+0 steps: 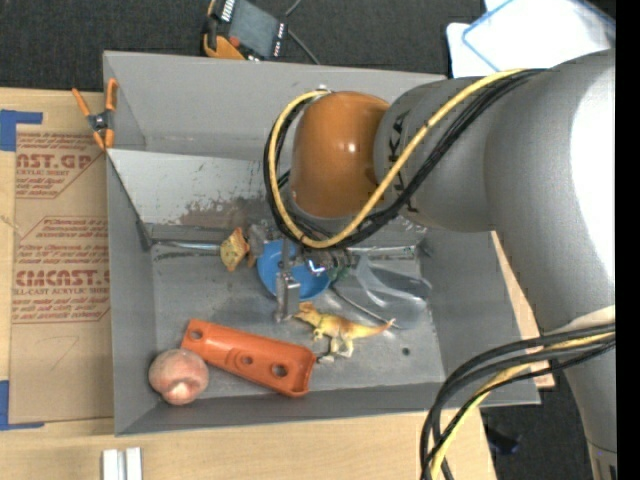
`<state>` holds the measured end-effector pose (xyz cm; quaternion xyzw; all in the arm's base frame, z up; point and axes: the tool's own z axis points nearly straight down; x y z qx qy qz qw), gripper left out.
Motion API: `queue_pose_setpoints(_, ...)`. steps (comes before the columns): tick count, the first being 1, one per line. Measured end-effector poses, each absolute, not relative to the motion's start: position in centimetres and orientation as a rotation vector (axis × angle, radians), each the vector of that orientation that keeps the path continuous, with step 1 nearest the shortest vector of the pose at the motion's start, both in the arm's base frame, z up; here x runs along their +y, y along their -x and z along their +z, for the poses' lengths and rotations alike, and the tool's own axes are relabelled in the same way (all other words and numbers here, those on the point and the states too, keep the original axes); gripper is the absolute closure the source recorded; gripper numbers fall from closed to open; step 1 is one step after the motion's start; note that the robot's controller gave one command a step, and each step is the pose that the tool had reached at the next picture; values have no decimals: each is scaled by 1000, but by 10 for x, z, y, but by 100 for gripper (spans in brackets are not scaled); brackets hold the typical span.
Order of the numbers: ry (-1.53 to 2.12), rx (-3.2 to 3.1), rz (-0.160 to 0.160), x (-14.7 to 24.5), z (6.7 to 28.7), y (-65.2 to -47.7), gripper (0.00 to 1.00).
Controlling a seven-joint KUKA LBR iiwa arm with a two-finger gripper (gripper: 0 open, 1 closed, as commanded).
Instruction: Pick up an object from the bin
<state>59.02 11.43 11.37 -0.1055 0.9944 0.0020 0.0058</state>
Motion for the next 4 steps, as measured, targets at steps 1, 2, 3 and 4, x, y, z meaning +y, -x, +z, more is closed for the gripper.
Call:
queue_pose_setpoints(1,335,3103,16,133,142,-583,0)
queue_pose_setpoints(2,310,3096,17,114,102,-592,0)
queue_pose_setpoints(3,352,3086,20,88,111,-594,0)
queue_pose_setpoints(4,295,3095,22,91,116,-584,0)
